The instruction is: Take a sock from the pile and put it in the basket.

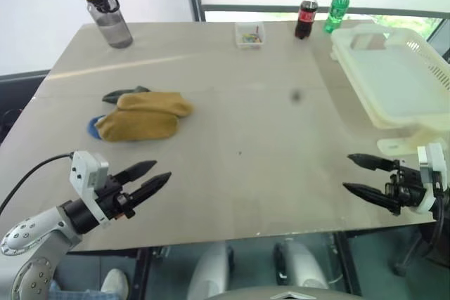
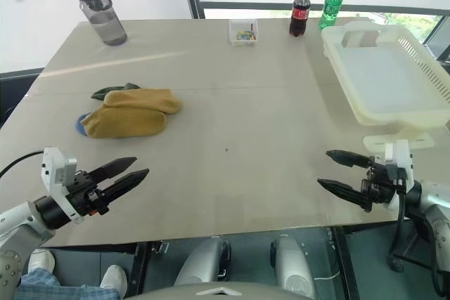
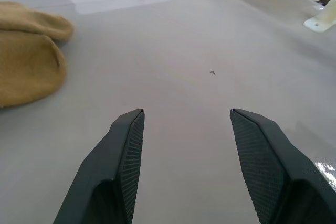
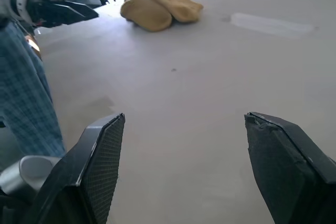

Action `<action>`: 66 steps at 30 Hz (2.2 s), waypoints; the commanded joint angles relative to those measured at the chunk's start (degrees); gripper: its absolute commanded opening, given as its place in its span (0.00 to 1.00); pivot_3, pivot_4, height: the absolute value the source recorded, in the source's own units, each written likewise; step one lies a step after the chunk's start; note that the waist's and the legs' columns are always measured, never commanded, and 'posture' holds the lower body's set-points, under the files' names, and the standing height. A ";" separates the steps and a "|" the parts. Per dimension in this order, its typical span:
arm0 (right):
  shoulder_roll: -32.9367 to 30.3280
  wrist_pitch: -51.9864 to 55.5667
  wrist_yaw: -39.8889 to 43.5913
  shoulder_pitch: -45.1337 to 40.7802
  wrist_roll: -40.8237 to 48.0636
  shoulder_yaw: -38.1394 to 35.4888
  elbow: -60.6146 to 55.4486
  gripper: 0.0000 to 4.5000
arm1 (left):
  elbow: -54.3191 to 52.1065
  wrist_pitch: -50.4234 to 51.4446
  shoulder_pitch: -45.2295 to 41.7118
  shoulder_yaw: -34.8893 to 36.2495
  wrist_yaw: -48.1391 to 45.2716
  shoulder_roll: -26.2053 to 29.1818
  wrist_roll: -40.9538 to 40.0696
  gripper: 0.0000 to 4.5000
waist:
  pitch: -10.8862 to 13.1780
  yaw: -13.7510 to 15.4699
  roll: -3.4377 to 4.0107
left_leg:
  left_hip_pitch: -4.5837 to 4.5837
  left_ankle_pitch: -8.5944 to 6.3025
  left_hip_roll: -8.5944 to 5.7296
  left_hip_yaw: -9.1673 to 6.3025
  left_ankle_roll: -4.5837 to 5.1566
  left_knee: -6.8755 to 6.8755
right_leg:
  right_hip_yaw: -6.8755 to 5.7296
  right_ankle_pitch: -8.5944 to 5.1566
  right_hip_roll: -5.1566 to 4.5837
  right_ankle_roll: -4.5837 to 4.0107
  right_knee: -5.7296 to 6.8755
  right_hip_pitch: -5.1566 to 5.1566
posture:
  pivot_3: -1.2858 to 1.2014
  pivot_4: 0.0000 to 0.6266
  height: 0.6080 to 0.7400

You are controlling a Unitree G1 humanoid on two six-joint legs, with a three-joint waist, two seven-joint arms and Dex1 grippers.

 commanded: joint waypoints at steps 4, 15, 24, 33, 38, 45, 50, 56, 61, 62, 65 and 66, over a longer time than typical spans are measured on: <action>-1.97 1.02 -0.33 -0.77 1.36 -1.09 -2.63 0.83 | 0.91 -1.10 -3.60 -0.98 1.80 0.54 1.28 0.61 | 0.01 0.09 0.01 | 0.00 0.00 -0.01 0.00 0.00 0.00 | -0.01 0.00 0.00 0.00 0.00 0.00 | 0.52 0.24 1.00; -1.85 2.79 -2.45 -3.20 1.32 0.60 -3.64 0.83 | 5.90 -0.27 -19.43 -14.54 19.15 -4.99 14.75 0.61 | 0.03 0.39 -0.04 | 0.00 0.01 -0.16 -0.03 0.00 0.03 | -0.02 0.04 0.03 -0.04 0.02 0.06 | 0.52 0.24 1.00; -1.46 2.50 -3.92 -4.16 0.86 1.06 -4.27 0.83 | 22.04 -4.29 -40.16 -29.32 35.90 -14.83 33.84 0.61 | 0.11 1.09 -0.17 | -0.03 0.01 -0.22 -0.06 0.01 0.10 | 0.02 0.35 0.10 0.09 0.05 0.08 | 0.52 0.24 1.00; -0.75 1.40 -5.52 -3.04 0.44 0.86 -5.00 0.83 | 36.57 -9.43 -50.24 -30.08 41.97 -17.21 41.93 0.61 | 0.13 1.26 -0.21 | -0.08 0.01 -0.23 -0.11 0.01 0.10 | -0.01 0.36 0.09 0.10 0.05 0.07 | 0.52 0.24 1.00; -0.45 1.01 -6.04 -2.76 0.41 0.97 -5.13 0.83 | 40.83 -8.51 -50.73 -32.46 41.67 -16.27 45.55 0.61 | 0.13 1.23 -0.20 | -0.08 0.01 -0.22 -0.11 0.01 0.09 | -0.02 0.36 0.09 0.10 0.05 0.07 | 0.52 0.24 1.00; -0.34 0.79 -6.28 -3.10 0.32 1.31 -4.93 0.83 | 43.75 -8.36 -50.73 -33.71 39.98 -16.45 48.15 0.61 | 0.12 1.27 -0.20 | -0.06 0.01 -0.23 -0.12 0.01 0.11 | -0.02 0.36 0.08 0.10 0.07 0.08 | 0.52 0.24 1.00; -0.41 0.67 -6.11 -3.46 0.21 1.50 -4.54 0.85 | 44.66 -8.43 -51.37 -33.43 39.37 -16.60 48.56 0.49 | 0.12 1.27 -0.19 | -0.04 0.02 -0.23 -0.12 0.00 0.12 | -0.02 0.36 0.08 0.10 0.11 0.08 | 0.52 0.24 1.00; -0.08 0.35 -6.10 -3.78 -0.18 1.99 -4.26 0.85 | 44.39 -10.42 -50.99 -33.54 39.54 -16.58 49.78 0.08 | 0.12 1.27 -0.20 | -0.04 0.02 -0.23 -0.12 0.00 0.12 | -0.02 0.36 0.08 0.10 0.13 0.08 | 0.52 0.24 1.00; 0.22 0.15 -6.11 -3.79 -0.38 2.08 -4.20 0.85 | 41.81 -11.28 -51.01 -33.37 39.10 -16.89 49.81 0.01 | 0.13 1.27 -0.20 | -0.05 0.02 -0.23 -0.13 0.00 0.12 | -0.02 0.36 0.08 0.10 0.13 0.08 | 0.52 0.24 1.00; 0.25 0.10 -6.16 -3.78 -0.42 2.12 -4.21 0.85 | 41.19 -11.09 -51.15 -33.35 38.90 -16.98 49.69 0.01 | 0.13 1.28 -0.20 | -0.05 0.02 -0.23 -0.13 0.00 0.12 | -0.02 0.36 0.07 0.10 0.13 0.08 | 0.52 0.24 1.00; 0.37 0.00 -6.30 -3.66 -0.47 2.09 -4.27 0.85 | 37.54 -7.00 -52.13 -32.96 37.67 -17.72 48.43 0.01 | 0.13 1.33 -0.20 | -0.06 0.02 -0.23 -0.13 0.00 0.12 | -0.02 0.36 0.07 0.10 0.13 0.08 | 0.52 0.24 1.00; 0.42 -0.07 -6.35 -3.53 -0.50 2.03 -4.31 0.85 | 35.70 -5.44 -52.27 -32.79 37.39 -18.01 48.12 0.01 | 0.13 1.33 -0.21 | -0.07 0.02 -0.24 -0.13 0.00 0.12 | -0.02 0.36 0.07 0.10 0.13 0.08 | 0.52 0.24 1.00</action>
